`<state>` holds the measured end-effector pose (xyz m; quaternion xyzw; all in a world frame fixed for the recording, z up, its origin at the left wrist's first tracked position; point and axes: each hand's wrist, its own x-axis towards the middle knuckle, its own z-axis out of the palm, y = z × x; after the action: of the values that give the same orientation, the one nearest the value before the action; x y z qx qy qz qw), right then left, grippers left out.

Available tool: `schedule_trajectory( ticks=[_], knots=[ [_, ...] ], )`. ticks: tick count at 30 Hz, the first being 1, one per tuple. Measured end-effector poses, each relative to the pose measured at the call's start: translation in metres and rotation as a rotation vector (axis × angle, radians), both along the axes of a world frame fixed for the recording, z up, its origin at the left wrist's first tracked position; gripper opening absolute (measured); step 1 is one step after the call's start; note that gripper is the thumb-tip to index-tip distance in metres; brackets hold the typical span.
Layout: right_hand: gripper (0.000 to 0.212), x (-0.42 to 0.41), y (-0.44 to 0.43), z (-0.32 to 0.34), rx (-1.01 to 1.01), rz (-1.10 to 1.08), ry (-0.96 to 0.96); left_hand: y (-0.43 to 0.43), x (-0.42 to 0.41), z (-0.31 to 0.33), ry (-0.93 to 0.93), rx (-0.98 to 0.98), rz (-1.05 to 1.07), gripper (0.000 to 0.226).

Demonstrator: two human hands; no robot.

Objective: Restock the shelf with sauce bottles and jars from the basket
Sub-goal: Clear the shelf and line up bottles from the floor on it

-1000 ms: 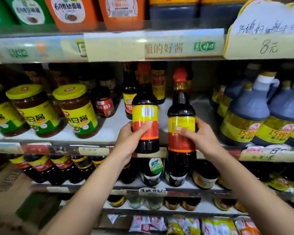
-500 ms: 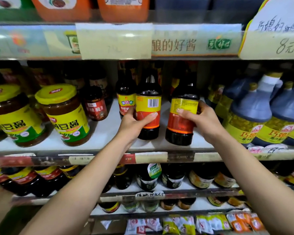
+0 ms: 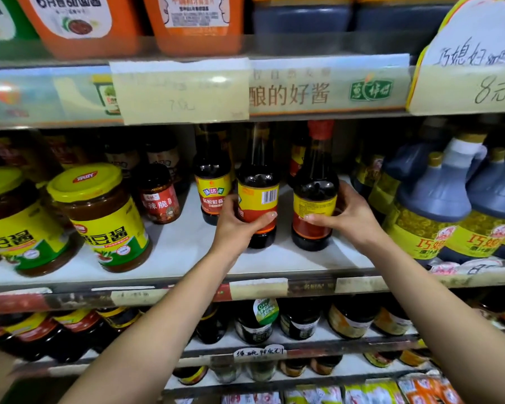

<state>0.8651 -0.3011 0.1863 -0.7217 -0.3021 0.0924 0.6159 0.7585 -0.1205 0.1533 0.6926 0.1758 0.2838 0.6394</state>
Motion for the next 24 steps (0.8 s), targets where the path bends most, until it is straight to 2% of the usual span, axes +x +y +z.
schedule_trajectory(
  ticks=[5, 11, 16, 20, 24],
  knots=[
    [0.065, 0.008, 0.000, -0.005, 0.044, 0.015, 0.011, 0.001, 0.003, -0.007, -0.012, 0.023, -0.024, 0.057],
    [0.072, 0.008, -0.004, -0.014, 0.045, 0.038, 0.023, 0.004, 0.000, -0.010, -0.010, 0.046, -0.104, 0.066],
    [0.065, 0.001, -0.002, -0.024, 0.064, 0.024, -0.011, 0.011, -0.006, -0.008, 0.043, 0.061, -0.190, 0.072],
    [0.073, -0.001, 0.001, -0.030, 0.019, 0.005, -0.033, 0.028, -0.013, -0.003, 0.177, 0.175, -0.370, 0.085],
    [0.079, 0.004, 0.003, -0.036, -0.012, -0.022, -0.067, 0.032, -0.016, -0.001, 0.185, 0.210, -0.383, 0.083]
  ],
)
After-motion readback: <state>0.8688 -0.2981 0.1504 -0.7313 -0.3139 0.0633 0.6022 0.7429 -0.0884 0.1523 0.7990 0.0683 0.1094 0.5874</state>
